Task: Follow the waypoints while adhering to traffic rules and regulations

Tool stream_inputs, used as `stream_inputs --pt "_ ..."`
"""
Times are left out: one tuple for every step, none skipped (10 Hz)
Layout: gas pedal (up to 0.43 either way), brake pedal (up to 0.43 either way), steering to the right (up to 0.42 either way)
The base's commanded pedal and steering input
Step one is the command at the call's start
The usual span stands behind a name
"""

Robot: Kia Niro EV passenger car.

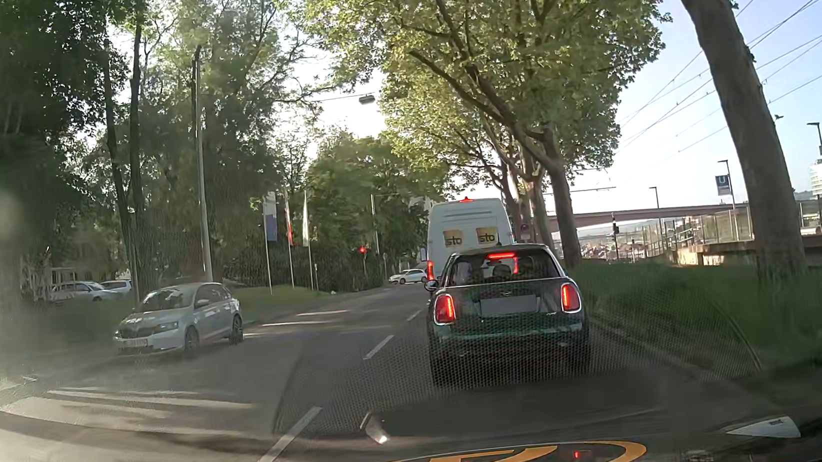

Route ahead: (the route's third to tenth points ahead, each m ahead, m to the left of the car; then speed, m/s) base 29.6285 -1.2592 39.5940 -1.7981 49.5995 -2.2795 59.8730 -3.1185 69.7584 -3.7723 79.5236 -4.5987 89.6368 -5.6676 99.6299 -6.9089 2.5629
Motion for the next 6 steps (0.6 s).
stream_inputs --pt "0.0 0.189 0.008" --pt "0.0 0.195 0.008" --pt "0.0 0.201 0.009" --pt "0.0 0.207 0.012" --pt "0.0 0.213 0.015" --pt "0.0 0.213 0.015"
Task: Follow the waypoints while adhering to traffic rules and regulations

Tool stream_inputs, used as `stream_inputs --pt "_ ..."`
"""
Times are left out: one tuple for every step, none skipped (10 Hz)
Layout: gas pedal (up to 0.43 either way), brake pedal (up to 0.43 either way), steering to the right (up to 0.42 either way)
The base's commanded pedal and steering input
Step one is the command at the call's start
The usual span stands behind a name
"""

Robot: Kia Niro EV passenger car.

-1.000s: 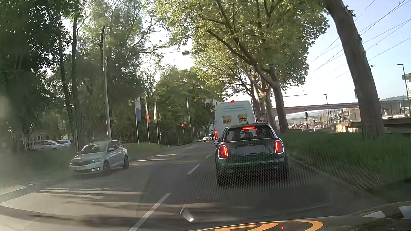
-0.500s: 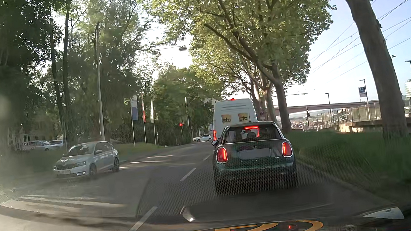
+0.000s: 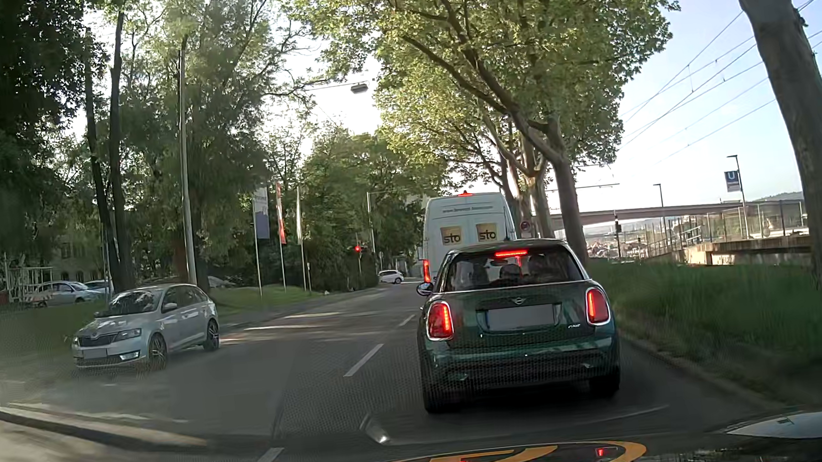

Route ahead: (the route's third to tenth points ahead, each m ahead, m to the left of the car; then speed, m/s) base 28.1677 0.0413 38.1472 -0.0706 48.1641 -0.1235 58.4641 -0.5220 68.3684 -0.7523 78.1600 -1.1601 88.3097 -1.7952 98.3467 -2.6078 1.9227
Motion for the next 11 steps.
stream_inputs --pt "0.0 0.22 0.017" --pt "0.0 0.22 0.018" --pt "0.0 0.22 0.019" --pt "0.0 0.22 0.021" --pt "0.0 0.22 0.021" --pt "0.0 0.226 0.021" --pt "0.0 0.22 0.021" --pt "0.0 0.226 0.021" --pt "0.0 0.22 0.021" --pt "0.0 0.22 0.021" --pt "0.0 0.226 0.021"
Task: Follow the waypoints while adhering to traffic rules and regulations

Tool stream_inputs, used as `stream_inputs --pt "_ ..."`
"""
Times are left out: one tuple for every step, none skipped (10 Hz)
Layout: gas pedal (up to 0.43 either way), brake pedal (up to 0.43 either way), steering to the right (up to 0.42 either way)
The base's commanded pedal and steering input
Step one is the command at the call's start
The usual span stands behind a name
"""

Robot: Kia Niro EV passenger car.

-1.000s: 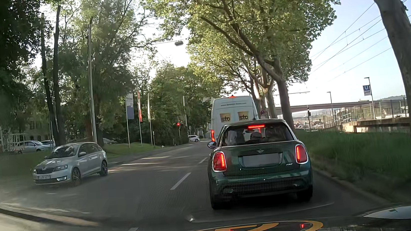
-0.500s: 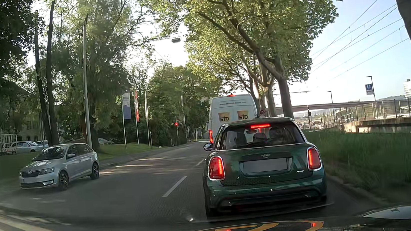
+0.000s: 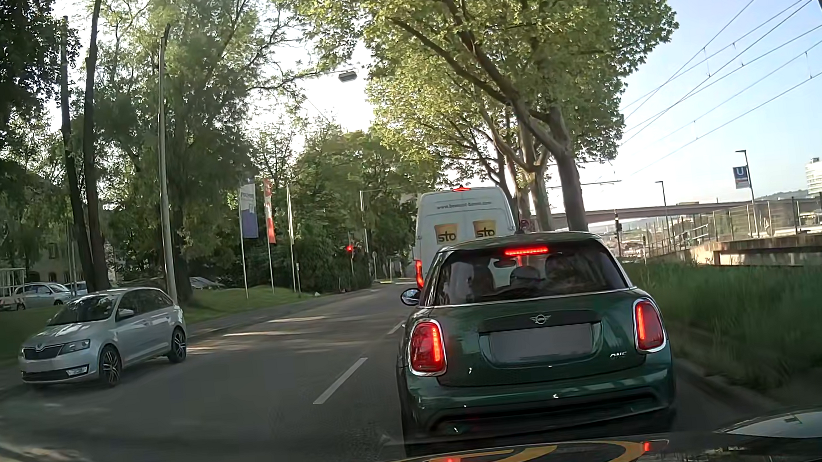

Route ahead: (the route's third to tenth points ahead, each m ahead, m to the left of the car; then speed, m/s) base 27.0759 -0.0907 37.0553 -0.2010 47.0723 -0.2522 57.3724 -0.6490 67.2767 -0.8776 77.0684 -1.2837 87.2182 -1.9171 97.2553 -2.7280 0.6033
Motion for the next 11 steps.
stream_inputs --pt "0.0 0.22 0.021" --pt "0.0 0.22 0.021" --pt "0.0 0.22 0.021" --pt "0.0 0.22 0.021" --pt "0.0 0.226 0.021" --pt "0.0 0.22 0.021" --pt "0.0 0.22 0.021" --pt "0.0 0.22 0.021" --pt "0.0 0.22 0.02" --pt "0.0 0.22 0.02" --pt "0.0 0.22 0.02"
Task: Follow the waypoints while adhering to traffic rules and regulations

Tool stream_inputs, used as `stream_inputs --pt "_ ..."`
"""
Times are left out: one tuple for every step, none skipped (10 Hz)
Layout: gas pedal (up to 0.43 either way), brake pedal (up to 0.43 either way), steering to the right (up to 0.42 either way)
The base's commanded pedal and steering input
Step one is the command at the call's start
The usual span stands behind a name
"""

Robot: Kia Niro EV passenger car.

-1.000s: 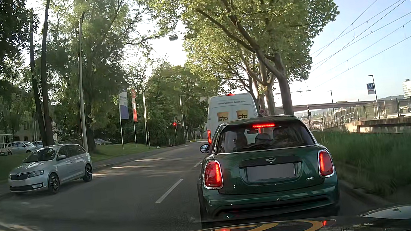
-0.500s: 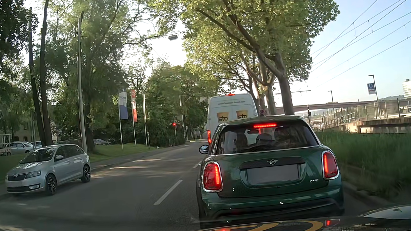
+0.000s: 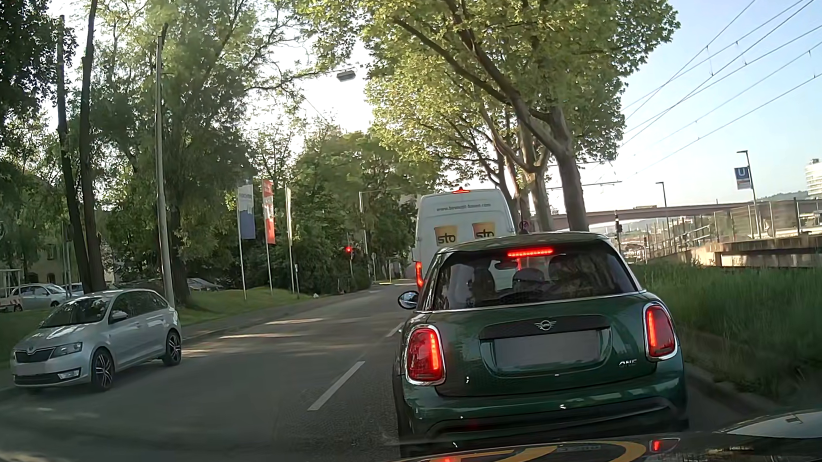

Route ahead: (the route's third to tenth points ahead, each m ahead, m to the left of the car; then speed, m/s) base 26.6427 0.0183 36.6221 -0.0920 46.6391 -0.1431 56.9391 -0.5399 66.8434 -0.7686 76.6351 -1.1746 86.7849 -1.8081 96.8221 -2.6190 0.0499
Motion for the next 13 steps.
stream_inputs --pt "0.0 0.22 0.02" --pt "0.0 0.22 0.02" --pt "0.0 0.22 0.02" --pt "0.0 0.22 0.02" --pt "0.0 0.22 0.02" --pt "0.0 0.22 0.02" --pt "0.0 0.22 0.02" --pt "0.0 0.22 0.02" --pt "0.0 0.22 0.02" --pt "0.0 0.22 0.02" --pt "0.0 0.22 0.02" --pt "0.0 0.22 0.02" --pt "0.0 0.22 0.02"
